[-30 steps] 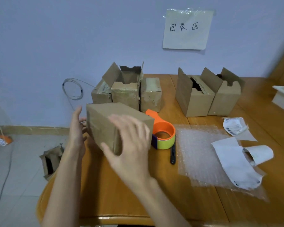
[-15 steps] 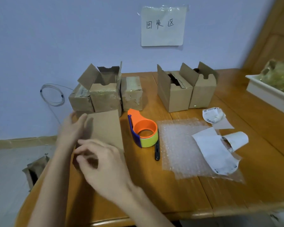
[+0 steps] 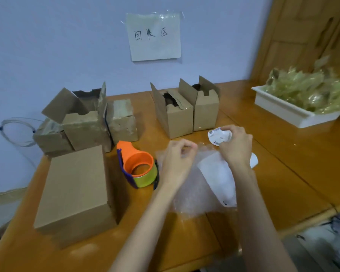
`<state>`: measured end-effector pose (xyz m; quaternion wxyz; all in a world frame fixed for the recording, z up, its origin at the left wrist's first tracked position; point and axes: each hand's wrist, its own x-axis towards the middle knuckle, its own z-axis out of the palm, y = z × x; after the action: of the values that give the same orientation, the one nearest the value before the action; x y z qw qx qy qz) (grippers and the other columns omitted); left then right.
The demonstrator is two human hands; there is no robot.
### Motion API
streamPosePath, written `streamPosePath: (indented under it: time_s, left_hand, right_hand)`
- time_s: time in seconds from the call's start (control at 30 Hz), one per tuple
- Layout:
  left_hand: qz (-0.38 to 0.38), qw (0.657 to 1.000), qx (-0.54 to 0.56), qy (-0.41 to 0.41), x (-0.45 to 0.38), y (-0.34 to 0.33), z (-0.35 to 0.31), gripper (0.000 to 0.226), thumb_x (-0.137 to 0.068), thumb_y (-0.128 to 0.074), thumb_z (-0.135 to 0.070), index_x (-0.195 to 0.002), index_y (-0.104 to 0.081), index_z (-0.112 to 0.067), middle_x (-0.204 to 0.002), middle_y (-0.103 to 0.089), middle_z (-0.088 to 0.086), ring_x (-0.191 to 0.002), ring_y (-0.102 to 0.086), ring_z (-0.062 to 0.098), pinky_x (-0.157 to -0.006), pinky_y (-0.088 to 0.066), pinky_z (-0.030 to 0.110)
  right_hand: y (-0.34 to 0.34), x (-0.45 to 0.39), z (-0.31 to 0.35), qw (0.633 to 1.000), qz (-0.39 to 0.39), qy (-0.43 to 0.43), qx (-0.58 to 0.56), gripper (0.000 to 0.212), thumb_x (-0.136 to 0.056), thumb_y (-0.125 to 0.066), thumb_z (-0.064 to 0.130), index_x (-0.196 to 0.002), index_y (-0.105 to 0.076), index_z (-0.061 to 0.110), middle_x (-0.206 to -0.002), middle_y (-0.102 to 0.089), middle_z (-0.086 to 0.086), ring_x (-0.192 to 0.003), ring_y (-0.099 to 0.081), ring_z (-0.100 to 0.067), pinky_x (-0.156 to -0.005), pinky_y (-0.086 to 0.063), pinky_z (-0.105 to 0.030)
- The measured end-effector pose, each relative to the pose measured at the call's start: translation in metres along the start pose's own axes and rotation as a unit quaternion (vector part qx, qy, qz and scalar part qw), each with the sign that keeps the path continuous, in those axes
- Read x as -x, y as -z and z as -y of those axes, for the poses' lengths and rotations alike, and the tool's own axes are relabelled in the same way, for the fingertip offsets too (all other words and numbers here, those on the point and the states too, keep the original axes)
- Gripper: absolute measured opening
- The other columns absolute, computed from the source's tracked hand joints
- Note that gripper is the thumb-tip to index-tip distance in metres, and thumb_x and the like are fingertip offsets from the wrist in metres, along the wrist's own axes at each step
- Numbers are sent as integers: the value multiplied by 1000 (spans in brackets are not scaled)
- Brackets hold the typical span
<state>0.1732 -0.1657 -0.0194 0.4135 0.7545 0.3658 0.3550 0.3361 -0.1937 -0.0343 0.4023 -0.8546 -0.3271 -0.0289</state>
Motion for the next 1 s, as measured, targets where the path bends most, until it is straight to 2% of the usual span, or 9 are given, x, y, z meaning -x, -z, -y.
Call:
streamPosePath:
  time_s: [0.17,0.33,0.47,0.6,0.73,0.8,0.87,0.93,1.0]
  left_hand:
    - [70,996,-46,35,-11,-36,5,13,-94,-57,-23,-88,-62,-34,-112,-44,-7,-117,-46,15,-102,-38,36]
    - [62,996,-48,35,-26,-48,8,11,-94,-57,-25,-92,-66,-31,-120,-52,-4,-119,-44,13,-98,-38,33]
    - [63,996,-46,43,-33,-55,7,12,-95,-57,-24,-94,-68,-29,-113,-50,-5,-112,-47,12,-90,-35,26]
    - [60,997,-21,49,-40,-60,12,11,-94,-57,-23,-98,-68,-25,-116,-59,-2,-109,-52,11,-94,-41,27]
    - [18,991,98,84,-43,-54,6,14,-96,-56,-22,-107,-64,-18,-108,-62,-7,-104,-55,8,-85,-44,16]
    - [-21,971,194,138,-45,-44,2,11,-96,-55,-26,-102,-61,-20,-103,-64,-6,-101,-59,11,-88,-47,21]
    - [-34,934,298,195,-47,-30,3,15,-97,-53,-33,-101,-59,-19,-105,-68,2,-97,-66,17,-86,-52,30]
    - [-25,905,359,226,-46,-16,7,25,-96,-53,-36,-104,-62,-15,-98,-72,5,-82,-68,15,-72,-53,27]
    - [-22,895,378,235,-41,-2,13,35,-90,-60,-34,-110,-65,-6,-95,-72,8,-78,-67,15,-66,-51,23]
  right_hand:
    - [-11,-30,-26,988,36,20,149,50,-81,-66,9,-122,-60,37,-148,-37,3,-124,-33,-28,-96,-32,-33]
    - [-19,-41,-33,988,55,12,145,32,-79,-69,5,-98,-69,30,-145,-40,2,-132,-27,-26,-101,-27,-34]
    - [-21,-44,-38,994,25,-3,106,13,-84,-66,9,-86,-68,22,-136,-49,1,-130,-31,-25,-100,-28,-35]
    - [-17,-45,-37,999,-12,3,49,16,-86,-66,11,-78,-62,24,-130,-55,2,-126,-35,-23,-94,-29,-31]
    - [-3,-33,-17,998,-26,43,-46,18,-89,-65,15,-81,-56,29,-114,-63,4,-117,-44,-18,-90,-32,-28]
    - [4,-17,3,992,-15,85,-90,17,-89,-65,14,-83,-59,28,-93,-56,15,-103,-43,-7,-95,-37,-34]
    - [4,2,22,987,-19,147,-62,18,-88,-66,16,-82,-59,31,-84,-53,21,-97,-37,1,-94,-25,-26]
    - [0,24,41,980,-14,191,-43,15,-84,-67,18,-79,-61,31,-81,-59,20,-102,-41,0,-89,-16,-22]
    - [-7,45,56,976,3,215,-43,12,-79,-67,20,-76,-62,31,-77,-62,18,-108,-46,-3,-92,-17,-23]
